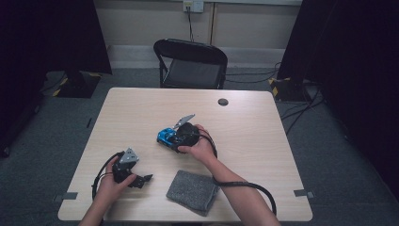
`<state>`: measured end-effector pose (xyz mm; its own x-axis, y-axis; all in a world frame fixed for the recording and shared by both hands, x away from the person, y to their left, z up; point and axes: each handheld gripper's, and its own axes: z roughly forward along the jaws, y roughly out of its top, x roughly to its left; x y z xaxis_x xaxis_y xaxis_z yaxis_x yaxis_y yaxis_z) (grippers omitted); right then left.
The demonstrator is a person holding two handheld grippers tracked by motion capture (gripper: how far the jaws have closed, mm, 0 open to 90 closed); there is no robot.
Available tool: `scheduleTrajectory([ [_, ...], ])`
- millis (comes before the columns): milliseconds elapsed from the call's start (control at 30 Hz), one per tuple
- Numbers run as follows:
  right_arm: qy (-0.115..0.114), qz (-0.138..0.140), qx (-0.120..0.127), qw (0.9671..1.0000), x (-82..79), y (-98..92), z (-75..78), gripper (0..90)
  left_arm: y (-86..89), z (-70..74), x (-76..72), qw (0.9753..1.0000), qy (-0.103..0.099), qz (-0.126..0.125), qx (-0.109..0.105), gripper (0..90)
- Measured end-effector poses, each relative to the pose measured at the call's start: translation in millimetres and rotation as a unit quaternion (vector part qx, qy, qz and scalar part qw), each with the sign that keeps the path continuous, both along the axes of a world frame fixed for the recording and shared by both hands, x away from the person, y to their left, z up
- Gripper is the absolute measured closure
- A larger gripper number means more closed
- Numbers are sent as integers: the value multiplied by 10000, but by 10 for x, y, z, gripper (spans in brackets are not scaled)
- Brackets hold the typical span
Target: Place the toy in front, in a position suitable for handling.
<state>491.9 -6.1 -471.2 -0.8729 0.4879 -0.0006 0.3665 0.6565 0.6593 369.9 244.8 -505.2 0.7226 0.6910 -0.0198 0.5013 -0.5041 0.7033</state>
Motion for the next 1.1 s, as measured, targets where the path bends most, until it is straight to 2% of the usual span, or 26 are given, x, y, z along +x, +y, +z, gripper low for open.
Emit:
scheduleTrajectory([
  [300, -55, -212, 78, 9997, 55, -239, 98, 280, 0, 0, 0, 10000, -4, 1, 0, 0],
  [500, -63, -254, 12, 9997, 72, -409, 109, 279, 0, 0, 0, 10000, -5, 2, -1, 0],
  [700, -57, -397, 4, 9992, 81, -593, 74, 280, 0, -1, 0, 10000, -4, 0, -1, 0],
  [1100, -22, -448, -98, 9989, 53, -853, -68, 279, -1, -1, 0, 10000, -8, 3, -2, 0],
])
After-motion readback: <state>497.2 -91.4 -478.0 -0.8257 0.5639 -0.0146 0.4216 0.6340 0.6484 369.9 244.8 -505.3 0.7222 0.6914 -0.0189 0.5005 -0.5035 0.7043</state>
